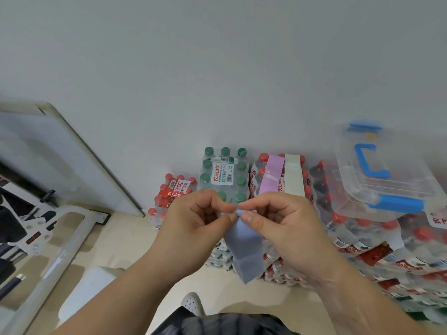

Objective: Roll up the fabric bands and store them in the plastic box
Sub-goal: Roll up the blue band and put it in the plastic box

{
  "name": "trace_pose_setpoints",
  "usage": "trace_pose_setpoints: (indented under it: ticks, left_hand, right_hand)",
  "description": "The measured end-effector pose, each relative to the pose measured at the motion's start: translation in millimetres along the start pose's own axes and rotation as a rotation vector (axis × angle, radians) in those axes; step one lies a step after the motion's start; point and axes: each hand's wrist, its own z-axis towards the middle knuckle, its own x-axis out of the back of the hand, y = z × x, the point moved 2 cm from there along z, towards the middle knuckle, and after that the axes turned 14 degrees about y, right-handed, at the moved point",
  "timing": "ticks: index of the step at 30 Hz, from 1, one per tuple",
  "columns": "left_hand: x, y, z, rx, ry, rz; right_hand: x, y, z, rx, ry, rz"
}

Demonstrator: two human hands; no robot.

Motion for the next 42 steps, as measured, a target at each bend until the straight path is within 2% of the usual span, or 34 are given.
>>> trace_pose_setpoints:
  ticks: [4, 9, 17, 22, 26, 32, 40, 42]
  left_hand:
    - [1.3, 2.7, 2.4, -0.029, 0.001, 0.053]
    - [3.4, 13.7, 7.5, -0.051, -0.016, 0.038]
    - [2.1, 18.3, 14.1, 0.026, 0.020, -0.028]
    - [3.7, 18.9, 16.9, 0.060, -0.050, 0.007]
    - [5.0, 19.9, 19.4, 0.074, -0.118, 0.028]
    - [2.9, 13.7, 21.8, 0.066, -0.099, 0.085]
    - [-4.8, 14.5, 30.0, 0.175, -0.149, -0.064]
    - [-6.6, 15.2, 31.3, 0.153, -0.154, -0.012]
  right_hand:
    - [-1.6, -1.6, 0.0, 0.024, 0.017, -0.049]
    - [-7.7, -1.9, -1.9, -0.015, 0.042, 0.033]
    - [-4.8, -10.5, 3.1, 0.133, 0.087, -0.035]
    - [-3.4, -7.7, 6.4, 0.065, 0.025, -0.003]
    - [-2.5, -3.2, 8.3, 0.051, 0.047, -0.005]
    - [-3.1, -0.9, 10.3, 0.002, 0.036, 0.023]
    - [5.5, -5.7, 15.7, -0.084, 0.051, 0.083]
    - [7.3, -6.1, 16.1, -0.089, 0.057, 0.063]
